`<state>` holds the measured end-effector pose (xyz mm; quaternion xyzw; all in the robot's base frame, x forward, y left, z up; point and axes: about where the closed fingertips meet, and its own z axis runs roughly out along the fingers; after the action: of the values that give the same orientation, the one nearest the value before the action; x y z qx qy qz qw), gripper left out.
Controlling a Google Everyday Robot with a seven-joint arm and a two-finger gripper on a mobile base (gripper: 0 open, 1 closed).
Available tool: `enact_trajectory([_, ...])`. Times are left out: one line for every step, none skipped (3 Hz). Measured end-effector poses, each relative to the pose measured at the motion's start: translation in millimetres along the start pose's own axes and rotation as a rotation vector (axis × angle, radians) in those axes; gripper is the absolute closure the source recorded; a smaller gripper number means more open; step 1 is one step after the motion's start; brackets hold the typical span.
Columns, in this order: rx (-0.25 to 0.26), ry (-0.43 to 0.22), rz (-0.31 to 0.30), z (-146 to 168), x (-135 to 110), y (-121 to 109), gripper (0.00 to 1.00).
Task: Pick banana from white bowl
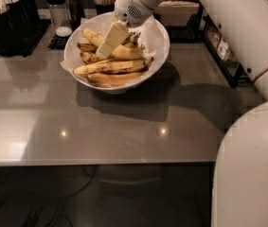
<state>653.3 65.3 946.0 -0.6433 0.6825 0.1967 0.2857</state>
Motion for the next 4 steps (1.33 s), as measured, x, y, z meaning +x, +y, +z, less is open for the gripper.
enact_trajectory([-0.003, 0.010, 0.018, 8, 7, -2, 0.28])
enact_trajectory([-0.001, 0.029, 0.020, 13, 10, -6, 0.30])
enact_trajectory([-0.011, 0.047, 0.018, 21, 12, -9, 0.31])
enact_trajectory([-0.024, 0.059, 0.027, 29, 15, -10, 0.32])
